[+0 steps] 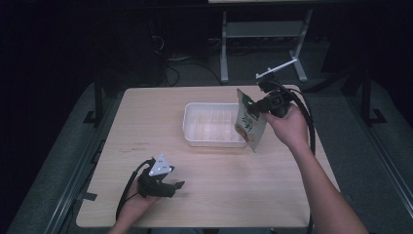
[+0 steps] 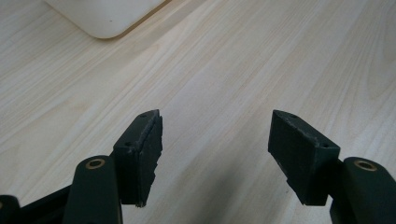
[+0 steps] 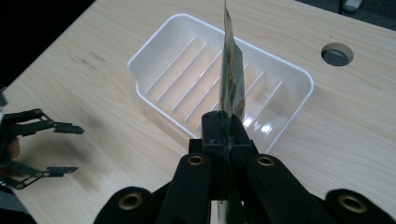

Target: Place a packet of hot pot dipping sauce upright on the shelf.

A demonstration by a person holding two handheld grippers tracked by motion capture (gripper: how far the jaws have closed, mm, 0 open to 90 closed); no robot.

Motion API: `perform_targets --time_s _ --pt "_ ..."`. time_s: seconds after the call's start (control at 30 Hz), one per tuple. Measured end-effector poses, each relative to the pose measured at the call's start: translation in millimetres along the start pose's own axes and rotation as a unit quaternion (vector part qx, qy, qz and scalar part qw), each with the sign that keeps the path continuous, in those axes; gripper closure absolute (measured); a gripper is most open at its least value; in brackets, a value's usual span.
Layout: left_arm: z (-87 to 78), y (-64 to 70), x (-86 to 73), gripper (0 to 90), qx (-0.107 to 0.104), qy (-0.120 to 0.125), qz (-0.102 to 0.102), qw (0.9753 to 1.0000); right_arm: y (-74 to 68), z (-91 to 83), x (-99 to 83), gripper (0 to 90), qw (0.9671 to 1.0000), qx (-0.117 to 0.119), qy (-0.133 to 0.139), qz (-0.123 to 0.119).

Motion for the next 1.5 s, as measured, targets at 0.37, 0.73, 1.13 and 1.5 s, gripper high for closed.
perform_targets --time_s 0.37,0.73,1.13,1.5 --pt "-3.1 -3.3 0.2 34.4 0.003 0.005 -0.004 1.0000 14.1 8.6 27.4 89.9 0.9979 0.002 0.034 0.054" --pt "-3.7 -5.3 0.3 34.4 0.005 0.007 -0.003 1.0000 40.5 20.6 36.4 89.8 0.9914 -0.018 0.041 0.123" --pt "-5.5 -7.8 0.4 34.4 0.007 0.010 -0.006 0.9999 57.2 23.5 33.9 89.8 0.9871 -0.059 0.038 0.144" --pt "-5.8 -7.0 0.6 34.4 0.005 0.012 -0.007 0.9999 63.9 27.3 32.5 89.8 0.9854 -0.069 0.037 0.151"
Point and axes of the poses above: each handheld gripper's, and its own axes: z roughly forward along the jaws, x roughly out of its top, y roughly to its right, the point moved 9 cm from there along z, roughly forward along the jaws, and after that the axes turned 13 degrees about -z, right-handed, at the moved point
